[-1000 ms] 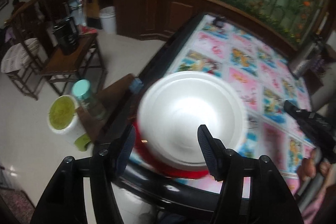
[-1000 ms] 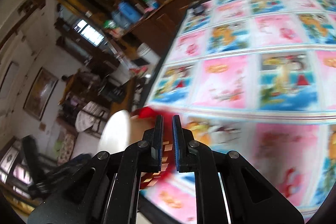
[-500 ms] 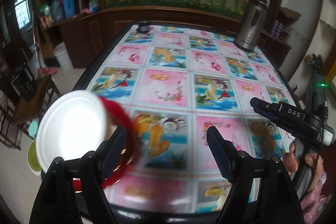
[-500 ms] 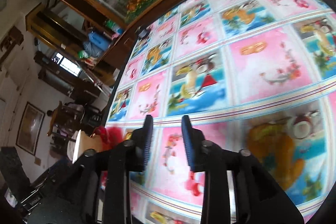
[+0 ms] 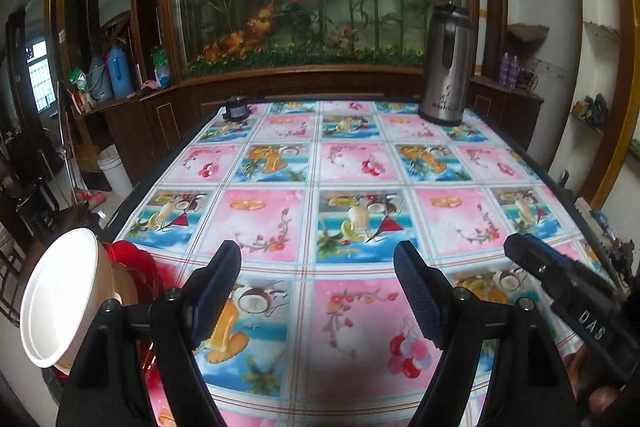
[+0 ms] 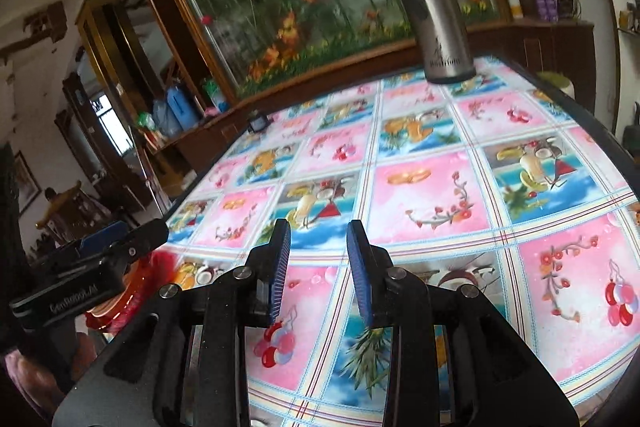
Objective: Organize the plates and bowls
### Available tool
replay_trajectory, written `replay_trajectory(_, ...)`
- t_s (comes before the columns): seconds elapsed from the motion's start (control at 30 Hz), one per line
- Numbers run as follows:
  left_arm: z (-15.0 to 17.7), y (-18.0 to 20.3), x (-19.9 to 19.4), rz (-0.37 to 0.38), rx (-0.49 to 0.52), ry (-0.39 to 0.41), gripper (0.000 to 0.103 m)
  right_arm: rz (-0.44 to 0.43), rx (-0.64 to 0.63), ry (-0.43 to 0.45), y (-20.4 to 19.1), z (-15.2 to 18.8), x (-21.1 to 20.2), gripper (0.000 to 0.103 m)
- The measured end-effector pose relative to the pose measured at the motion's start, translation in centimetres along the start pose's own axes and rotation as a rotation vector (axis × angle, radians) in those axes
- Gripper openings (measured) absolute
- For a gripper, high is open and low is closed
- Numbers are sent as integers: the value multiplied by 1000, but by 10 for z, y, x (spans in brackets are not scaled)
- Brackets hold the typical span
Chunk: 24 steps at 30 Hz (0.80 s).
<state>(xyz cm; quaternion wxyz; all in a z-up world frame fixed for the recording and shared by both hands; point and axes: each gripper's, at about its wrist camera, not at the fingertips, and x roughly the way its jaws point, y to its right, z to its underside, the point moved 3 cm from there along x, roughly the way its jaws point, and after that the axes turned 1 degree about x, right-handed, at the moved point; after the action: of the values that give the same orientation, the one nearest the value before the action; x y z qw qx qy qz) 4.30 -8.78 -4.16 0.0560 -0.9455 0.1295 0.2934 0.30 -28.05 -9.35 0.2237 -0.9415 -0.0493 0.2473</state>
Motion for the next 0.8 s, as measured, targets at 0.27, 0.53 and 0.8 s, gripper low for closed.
replay_trajectory(0.27, 8, 1, 0, -34, -3, -3, 80, -40, 3, 49, -5, 9, 6, 29)
replay_trajectory(0.53, 11, -22, -12, -103, -33, -21, 80, -76, -28, 43, -20, 14, 6, 36)
replay_trajectory(0.8, 26, -74, -50, -172, -96, -20, 81, -233, -110, 7, -89, 14, 6, 36)
